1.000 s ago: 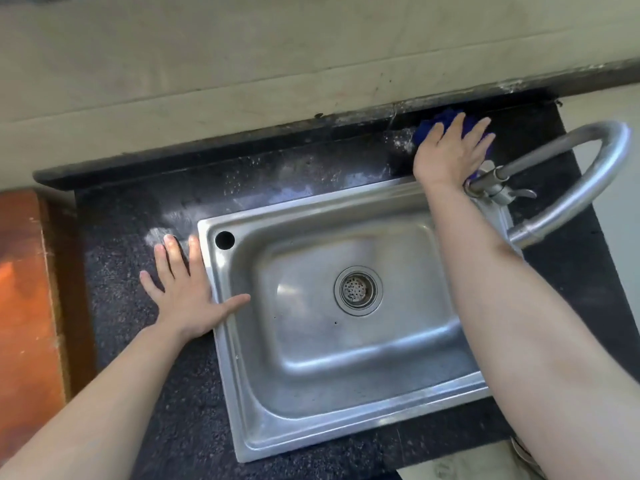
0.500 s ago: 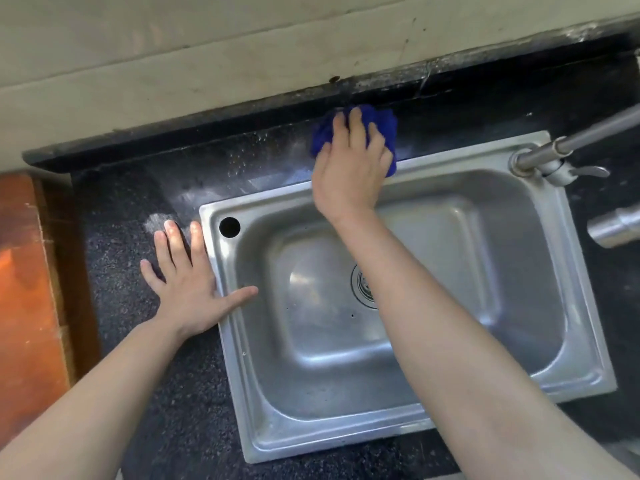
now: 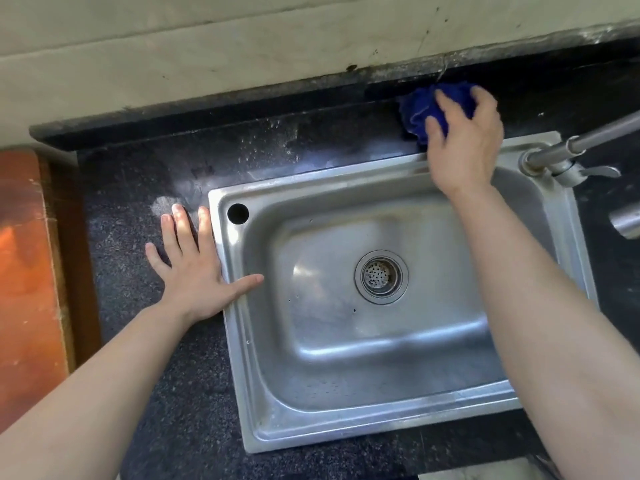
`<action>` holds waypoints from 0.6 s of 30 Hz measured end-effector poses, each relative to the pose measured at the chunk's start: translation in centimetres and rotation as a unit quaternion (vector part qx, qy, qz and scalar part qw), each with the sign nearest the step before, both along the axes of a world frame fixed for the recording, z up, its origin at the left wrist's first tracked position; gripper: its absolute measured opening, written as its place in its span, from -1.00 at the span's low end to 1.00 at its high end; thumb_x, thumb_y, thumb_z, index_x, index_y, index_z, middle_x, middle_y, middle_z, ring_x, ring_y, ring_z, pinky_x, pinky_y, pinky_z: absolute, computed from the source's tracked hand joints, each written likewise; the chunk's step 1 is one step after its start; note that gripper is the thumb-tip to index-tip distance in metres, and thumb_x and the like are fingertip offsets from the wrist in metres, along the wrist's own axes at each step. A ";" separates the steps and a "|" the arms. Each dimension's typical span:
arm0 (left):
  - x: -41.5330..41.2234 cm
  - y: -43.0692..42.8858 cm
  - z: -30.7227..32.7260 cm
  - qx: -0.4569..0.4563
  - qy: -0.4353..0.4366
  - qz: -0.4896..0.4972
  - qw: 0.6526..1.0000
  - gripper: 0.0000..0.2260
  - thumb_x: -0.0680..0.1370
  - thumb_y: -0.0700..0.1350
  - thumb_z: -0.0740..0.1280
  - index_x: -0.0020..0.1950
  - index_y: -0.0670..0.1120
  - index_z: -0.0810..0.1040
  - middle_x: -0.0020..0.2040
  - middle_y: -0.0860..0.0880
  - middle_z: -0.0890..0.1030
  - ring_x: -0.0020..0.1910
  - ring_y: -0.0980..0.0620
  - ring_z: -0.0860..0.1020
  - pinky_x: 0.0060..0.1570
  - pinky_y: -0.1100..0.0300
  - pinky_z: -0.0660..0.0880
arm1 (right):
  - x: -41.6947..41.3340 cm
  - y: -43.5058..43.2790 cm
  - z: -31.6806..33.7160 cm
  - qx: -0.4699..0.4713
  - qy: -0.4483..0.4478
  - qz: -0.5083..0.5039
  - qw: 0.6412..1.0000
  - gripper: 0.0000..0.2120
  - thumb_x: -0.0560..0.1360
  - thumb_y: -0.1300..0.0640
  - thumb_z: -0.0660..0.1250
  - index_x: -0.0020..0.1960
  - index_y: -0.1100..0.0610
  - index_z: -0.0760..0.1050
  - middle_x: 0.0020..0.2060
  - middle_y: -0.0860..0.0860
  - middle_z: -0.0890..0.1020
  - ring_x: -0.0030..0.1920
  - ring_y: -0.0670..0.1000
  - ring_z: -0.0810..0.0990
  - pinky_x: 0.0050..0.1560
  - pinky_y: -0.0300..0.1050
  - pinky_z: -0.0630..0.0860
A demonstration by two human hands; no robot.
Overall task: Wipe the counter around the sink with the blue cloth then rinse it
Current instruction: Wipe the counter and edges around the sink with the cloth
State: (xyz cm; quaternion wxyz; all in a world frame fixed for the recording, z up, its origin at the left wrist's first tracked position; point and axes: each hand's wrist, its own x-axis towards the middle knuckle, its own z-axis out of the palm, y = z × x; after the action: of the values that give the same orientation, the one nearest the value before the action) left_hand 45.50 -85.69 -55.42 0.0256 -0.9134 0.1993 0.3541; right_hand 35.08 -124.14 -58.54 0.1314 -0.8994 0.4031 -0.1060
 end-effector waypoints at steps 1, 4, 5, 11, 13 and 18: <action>0.0 0.0 0.0 -0.004 0.004 0.000 1.000 0.24 0.22 0.63 0.17 0.48 0.05 -0.58 0.44 -0.05 -0.63 0.39 -0.04 -0.65 0.42 -0.30 -0.39 | -0.5 -0.8 0.0 -0.011 0.010 -0.028 0.999 -0.52 0.61 -0.11 0.12 0.48 -0.04 0.43 0.47 0.21 0.36 0.45 0.27 0.33 0.48 0.10 0.21; 0.1 0.0 0.2 -0.008 0.009 -0.003 1.000 0.21 0.22 0.64 0.13 0.38 0.09 -0.67 0.35 -0.03 -0.68 0.40 -0.08 -0.64 0.42 -0.31 -0.39 | 0.2 -0.6 -0.4 -0.009 0.019 -0.100 0.995 -0.53 0.63 -0.07 0.10 0.52 -0.05 0.38 0.51 0.15 0.36 0.49 0.21 0.30 0.50 0.09 0.16; 0.2 -0.1 0.3 -0.008 0.009 -0.003 1.000 0.20 0.22 0.64 0.13 0.36 0.09 -0.68 0.34 -0.03 -0.69 0.40 -0.08 -0.64 0.41 -0.32 -0.39 | 1.2 0.2 -0.4 -0.006 0.014 -0.126 0.992 -0.52 0.62 -0.06 0.10 0.52 -0.03 0.37 0.51 0.13 0.36 0.49 0.19 0.30 0.51 0.08 0.14; 0.3 0.0 0.2 0.005 0.000 0.000 1.000 0.23 0.24 0.63 0.16 0.43 0.04 -0.62 0.50 -0.11 -0.56 0.43 -0.09 -0.61 0.42 -0.33 -0.37 | 5.7 6.8 0.2 0.013 -0.031 -0.126 0.992 -0.51 0.47 -0.09 0.18 0.32 0.08 0.51 0.38 0.13 0.52 0.40 0.22 0.42 0.38 0.12 0.25; 0.3 -0.1 0.3 0.011 -0.007 0.003 1.000 0.24 0.24 0.63 0.17 0.51 0.02 -0.54 0.53 -0.12 -0.51 0.48 -0.10 -0.55 0.43 -0.33 -0.35 | 5.6 8.9 0.0 0.021 -0.034 -0.026 0.999 -0.56 0.47 -0.07 0.22 0.27 0.08 0.53 0.35 0.13 0.54 0.38 0.24 0.44 0.35 0.11 0.29; -0.2 -0.1 0.2 0.004 -0.022 0.013 1.000 0.25 0.22 0.59 0.24 0.57 0.02 -0.42 0.56 -0.12 -0.46 0.53 -0.08 -0.48 0.45 -0.31 -0.33 | 3.9 8.4 1.1 0.010 -0.024 0.140 0.990 -0.60 0.47 -0.01 0.31 0.27 0.08 0.52 0.20 0.11 0.58 0.20 0.22 0.53 0.14 0.07 0.44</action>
State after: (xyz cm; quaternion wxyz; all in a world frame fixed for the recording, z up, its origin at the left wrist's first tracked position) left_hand 45.35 -85.83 -55.18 0.0289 -0.9232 0.1856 0.3354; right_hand 39.02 -115.73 -57.44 0.1638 -0.9427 0.2715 -0.1037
